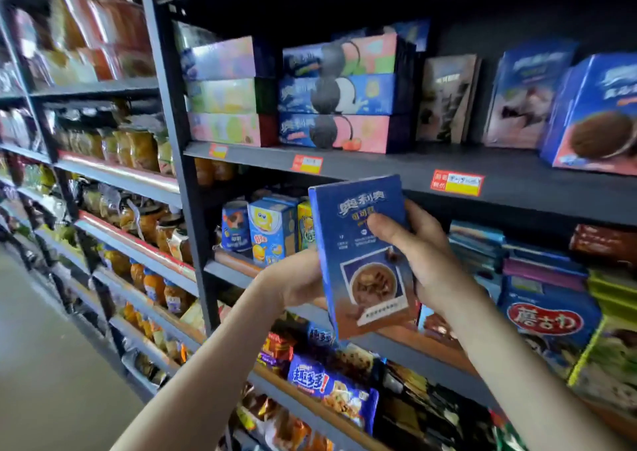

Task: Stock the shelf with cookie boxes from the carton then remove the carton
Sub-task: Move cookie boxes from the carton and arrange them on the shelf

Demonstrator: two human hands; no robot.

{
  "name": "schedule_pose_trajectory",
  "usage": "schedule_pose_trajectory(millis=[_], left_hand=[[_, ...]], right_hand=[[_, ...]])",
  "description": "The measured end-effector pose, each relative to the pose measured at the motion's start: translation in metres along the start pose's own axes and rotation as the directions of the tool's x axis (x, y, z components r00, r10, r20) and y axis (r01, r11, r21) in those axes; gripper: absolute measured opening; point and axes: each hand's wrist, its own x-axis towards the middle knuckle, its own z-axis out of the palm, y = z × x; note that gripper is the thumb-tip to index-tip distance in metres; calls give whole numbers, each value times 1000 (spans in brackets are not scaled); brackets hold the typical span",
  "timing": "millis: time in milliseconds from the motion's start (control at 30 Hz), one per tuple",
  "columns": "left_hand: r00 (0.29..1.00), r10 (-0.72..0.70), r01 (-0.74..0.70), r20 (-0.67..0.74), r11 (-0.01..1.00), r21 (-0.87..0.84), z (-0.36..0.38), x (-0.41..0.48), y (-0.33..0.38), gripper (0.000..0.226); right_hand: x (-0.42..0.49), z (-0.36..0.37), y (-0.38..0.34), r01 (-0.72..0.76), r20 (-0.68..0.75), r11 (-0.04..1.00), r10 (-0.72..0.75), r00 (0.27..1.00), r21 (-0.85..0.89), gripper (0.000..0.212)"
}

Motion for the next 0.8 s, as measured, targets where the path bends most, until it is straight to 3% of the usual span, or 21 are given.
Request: schedule_pose_trajectory(millis=[133, 267, 333, 433, 533, 600, 667, 733, 800], left_hand=[[965, 252, -251, -69, 968, 22, -4, 14, 43, 21], [891, 453, -453, -14, 891, -19, -1, 14, 85, 49], [833, 554, -554, 3, 832, -15, 0, 14, 99, 49], [714, 697, -695, 66, 695, 185, 8, 12, 115, 38], [665, 747, -731, 1, 651, 206, 19, 16, 132, 39], [652, 756, -733, -49, 646, 214, 28, 23, 141, 36], [616, 781, -733, -107, 617, 286, 37, 32, 147, 33], [538, 822, -715, -185, 562, 415, 49, 39, 150, 28], [438, 879, -689, -188, 463, 558, 62, 42, 150, 31]], right_hand=[[21, -5, -32, 112, -146, 993, -118, 982, -49, 21], [35, -7, -64, 202, -211, 976, -214, 954, -77, 24], [43, -8, -82, 251, -239, 965, -263, 935, -82, 17], [54, -13, -103, 300, -249, 938, -337, 908, -175, 22], [63, -23, -120, 265, -228, 921, -333, 915, -285, 32], [66, -30, -129, 215, -240, 907, -313, 919, -362, 27], [67, -38, -132, 142, -327, 830, -362, 873, -539, 23], [66, -44, -133, 54, -392, 711, -448, 804, -702, 30], [65, -47, -134, -12, -412, 696, -412, 813, -718, 36]])
